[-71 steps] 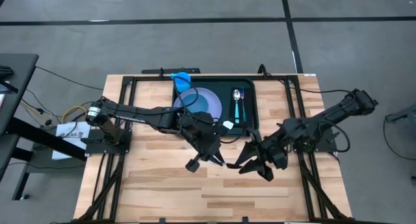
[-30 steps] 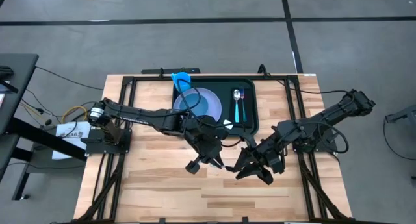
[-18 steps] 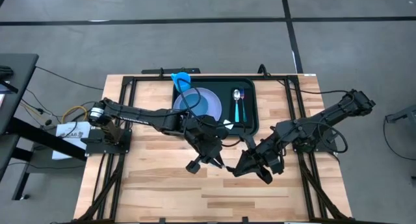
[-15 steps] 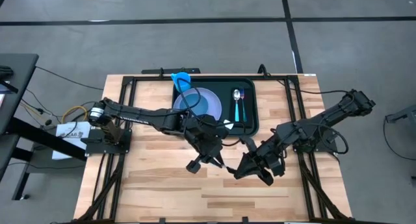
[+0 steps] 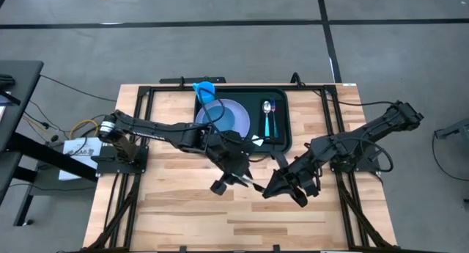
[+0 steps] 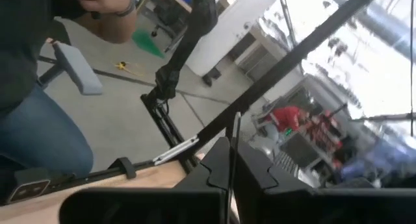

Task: Set up tray
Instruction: Put the blue knife on top of the black napkin to the right of the blue fork on the black tray

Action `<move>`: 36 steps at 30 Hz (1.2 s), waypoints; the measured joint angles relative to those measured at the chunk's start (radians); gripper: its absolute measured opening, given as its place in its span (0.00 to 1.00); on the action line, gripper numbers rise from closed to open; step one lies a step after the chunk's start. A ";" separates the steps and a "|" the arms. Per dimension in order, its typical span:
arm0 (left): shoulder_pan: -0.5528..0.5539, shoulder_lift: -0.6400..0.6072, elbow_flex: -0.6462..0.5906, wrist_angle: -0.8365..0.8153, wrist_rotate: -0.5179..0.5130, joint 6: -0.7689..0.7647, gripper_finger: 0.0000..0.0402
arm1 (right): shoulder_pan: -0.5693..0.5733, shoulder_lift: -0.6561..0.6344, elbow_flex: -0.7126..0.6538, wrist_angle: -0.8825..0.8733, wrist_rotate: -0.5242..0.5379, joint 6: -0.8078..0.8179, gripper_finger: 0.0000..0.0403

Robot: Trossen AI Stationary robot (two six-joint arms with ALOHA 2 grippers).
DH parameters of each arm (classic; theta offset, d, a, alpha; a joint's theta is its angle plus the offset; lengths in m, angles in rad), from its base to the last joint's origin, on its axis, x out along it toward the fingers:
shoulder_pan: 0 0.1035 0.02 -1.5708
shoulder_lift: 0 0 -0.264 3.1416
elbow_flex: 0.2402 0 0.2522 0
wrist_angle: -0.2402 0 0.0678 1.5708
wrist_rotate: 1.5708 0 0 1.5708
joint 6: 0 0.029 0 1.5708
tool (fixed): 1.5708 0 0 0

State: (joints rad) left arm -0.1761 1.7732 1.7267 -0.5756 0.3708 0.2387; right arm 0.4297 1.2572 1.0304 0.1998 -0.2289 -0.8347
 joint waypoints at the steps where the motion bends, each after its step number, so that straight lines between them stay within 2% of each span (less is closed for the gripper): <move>1: -0.002 -0.007 0.000 -0.025 -0.044 0.007 0.29 | 0.000 -0.001 0.008 -0.019 0.008 0.012 0.00; 6: -0.006 -0.048 0.021 -0.194 -0.345 0.012 0.40 | 0.000 -0.001 0.067 -0.131 0.096 0.101 0.00; 12: -0.008 -0.107 0.032 -0.336 -0.665 -0.040 0.45 | -0.040 -0.035 0.132 -0.282 0.195 0.333 0.00; 16: -0.008 -0.135 0.032 -0.366 -0.865 -0.097 0.45 | -0.141 -0.115 0.141 -0.351 0.205 0.540 0.00; 21: -0.008 -0.145 0.032 -0.395 -1.038 -0.148 0.45 | -0.368 -0.220 0.135 -0.482 0.194 0.694 0.00; 23: -0.008 -0.146 0.032 -0.401 -1.063 -0.156 0.45 | -0.490 -0.249 0.112 -0.516 0.135 0.739 0.00; 29: -0.008 -0.147 0.032 -0.415 -1.062 -0.160 0.45 | -0.885 -0.248 0.028 -0.521 -0.216 0.810 0.00; 33: -0.008 -0.147 0.032 -0.422 -1.063 -0.172 0.45 | -1.122 -0.170 -0.033 -0.506 -0.435 0.845 0.00; 36: -0.008 -0.146 0.031 -0.444 -1.063 -0.183 0.45 | -1.255 -0.082 -0.062 -0.504 -0.549 0.842 0.00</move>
State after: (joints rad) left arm -0.1837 1.6268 1.7581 -1.0196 -0.6918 0.0556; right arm -0.8250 1.1755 0.9688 -0.3038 -0.7778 0.0074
